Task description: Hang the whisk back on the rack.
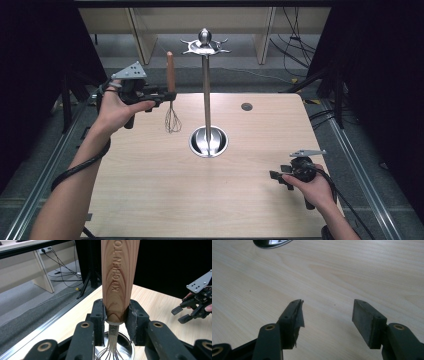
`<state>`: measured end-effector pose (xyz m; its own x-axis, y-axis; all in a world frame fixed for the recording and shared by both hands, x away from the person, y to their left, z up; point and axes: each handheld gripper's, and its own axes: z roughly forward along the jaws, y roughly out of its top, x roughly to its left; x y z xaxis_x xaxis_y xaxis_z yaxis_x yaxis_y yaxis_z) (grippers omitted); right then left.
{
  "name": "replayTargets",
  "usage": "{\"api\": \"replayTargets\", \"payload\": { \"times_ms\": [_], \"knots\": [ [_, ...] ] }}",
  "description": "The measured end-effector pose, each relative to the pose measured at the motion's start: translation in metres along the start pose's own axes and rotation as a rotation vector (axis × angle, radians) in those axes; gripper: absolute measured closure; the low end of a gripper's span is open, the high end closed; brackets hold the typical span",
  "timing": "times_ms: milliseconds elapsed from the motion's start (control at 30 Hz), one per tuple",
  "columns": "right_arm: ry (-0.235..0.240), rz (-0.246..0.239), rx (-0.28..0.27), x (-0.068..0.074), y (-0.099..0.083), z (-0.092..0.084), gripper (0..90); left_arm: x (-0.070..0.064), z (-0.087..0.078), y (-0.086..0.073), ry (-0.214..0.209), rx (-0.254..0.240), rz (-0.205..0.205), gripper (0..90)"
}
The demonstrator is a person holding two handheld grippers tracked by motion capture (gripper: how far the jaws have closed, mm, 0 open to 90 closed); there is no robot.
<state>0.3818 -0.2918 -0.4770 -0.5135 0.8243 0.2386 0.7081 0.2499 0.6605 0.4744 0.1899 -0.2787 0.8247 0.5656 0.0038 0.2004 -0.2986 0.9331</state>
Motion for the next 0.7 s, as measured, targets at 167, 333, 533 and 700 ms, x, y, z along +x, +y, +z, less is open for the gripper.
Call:
{"api": "replayTargets", "payload": {
  "times_ms": [167, 333, 533, 700],
  "knots": [
    [0.003, 0.029, 0.013, 0.002, 0.001, -0.001, 42.0, 0.001, 0.001, 0.003, -0.002, 0.006, 0.006, 69.0],
    [0.000, -0.001, 0.000, 0.000, 0.000, 0.000, 42.0, 0.004, 0.002, 0.006, -0.002, 0.009, 0.002, 69.0],
    [0.006, 0.025, 0.010, 0.001, 0.001, -0.001, 42.0, 0.006, 0.003, 0.010, 0.006, 0.007, 0.004, 69.0],
    [0.002, 0.028, 0.012, 0.001, 0.001, -0.001, 42.0, 0.005, 0.005, 0.011, -0.002, 0.017, 0.012, 69.0]
  ]
}}
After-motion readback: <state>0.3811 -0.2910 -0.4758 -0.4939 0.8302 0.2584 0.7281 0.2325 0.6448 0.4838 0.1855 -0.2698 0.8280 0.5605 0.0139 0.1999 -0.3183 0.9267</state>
